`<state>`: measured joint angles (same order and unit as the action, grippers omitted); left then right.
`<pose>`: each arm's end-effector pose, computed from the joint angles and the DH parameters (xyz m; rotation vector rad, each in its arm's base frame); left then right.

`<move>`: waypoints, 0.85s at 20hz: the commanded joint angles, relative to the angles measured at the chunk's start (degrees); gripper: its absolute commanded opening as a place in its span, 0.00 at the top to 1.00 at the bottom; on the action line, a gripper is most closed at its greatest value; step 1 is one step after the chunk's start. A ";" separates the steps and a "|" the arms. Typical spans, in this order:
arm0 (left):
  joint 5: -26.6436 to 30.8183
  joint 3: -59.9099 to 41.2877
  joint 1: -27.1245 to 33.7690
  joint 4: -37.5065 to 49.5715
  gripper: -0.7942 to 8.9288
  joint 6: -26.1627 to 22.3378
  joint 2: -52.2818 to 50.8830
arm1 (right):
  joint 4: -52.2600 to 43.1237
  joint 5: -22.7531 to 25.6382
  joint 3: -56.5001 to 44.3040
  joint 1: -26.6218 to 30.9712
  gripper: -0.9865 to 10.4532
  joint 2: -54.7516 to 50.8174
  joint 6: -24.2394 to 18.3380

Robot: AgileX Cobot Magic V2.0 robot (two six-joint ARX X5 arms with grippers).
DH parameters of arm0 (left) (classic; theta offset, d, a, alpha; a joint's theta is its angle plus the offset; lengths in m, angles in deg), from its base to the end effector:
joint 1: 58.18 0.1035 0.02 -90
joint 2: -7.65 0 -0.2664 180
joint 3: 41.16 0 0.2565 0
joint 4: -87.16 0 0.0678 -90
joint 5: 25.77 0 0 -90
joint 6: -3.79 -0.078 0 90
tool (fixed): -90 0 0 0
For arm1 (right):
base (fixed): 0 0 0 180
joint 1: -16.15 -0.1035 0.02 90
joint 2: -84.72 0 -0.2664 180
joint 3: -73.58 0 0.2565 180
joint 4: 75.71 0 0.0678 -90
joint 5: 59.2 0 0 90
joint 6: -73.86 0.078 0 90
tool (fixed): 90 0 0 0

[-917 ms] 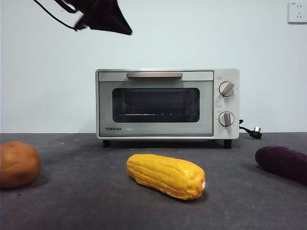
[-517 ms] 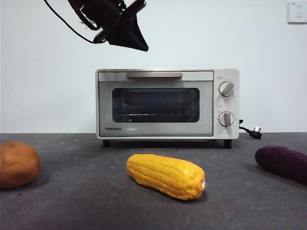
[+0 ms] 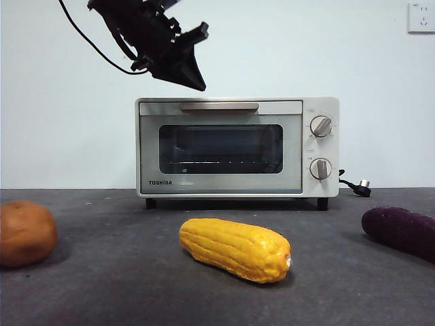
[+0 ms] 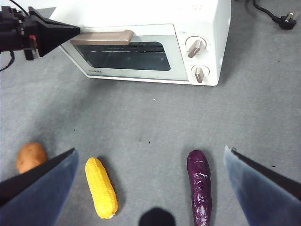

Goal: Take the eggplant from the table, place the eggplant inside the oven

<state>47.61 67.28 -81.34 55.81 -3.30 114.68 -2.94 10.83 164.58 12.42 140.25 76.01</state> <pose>0.4307 -0.2085 0.2934 0.1464 0.4896 -0.7104 0.1882 0.0390 0.3865 0.1283 0.6566 0.3867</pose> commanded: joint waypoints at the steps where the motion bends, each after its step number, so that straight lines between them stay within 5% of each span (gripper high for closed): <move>1: 0.24 0.09 -0.13 0.83 0.92 -1.05 1.79 | 0.04 -0.24 0.15 -0.07 0.31 0.20 -0.35; 17: -0.31 0.09 -2.32 -3.32 0.92 -2.58 5.44 | 0.63 -0.20 0.15 -0.07 0.31 0.98 -0.96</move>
<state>47.22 68.70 -83.17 55.44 -4.83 118.15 -1.81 10.81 164.58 12.42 141.19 75.53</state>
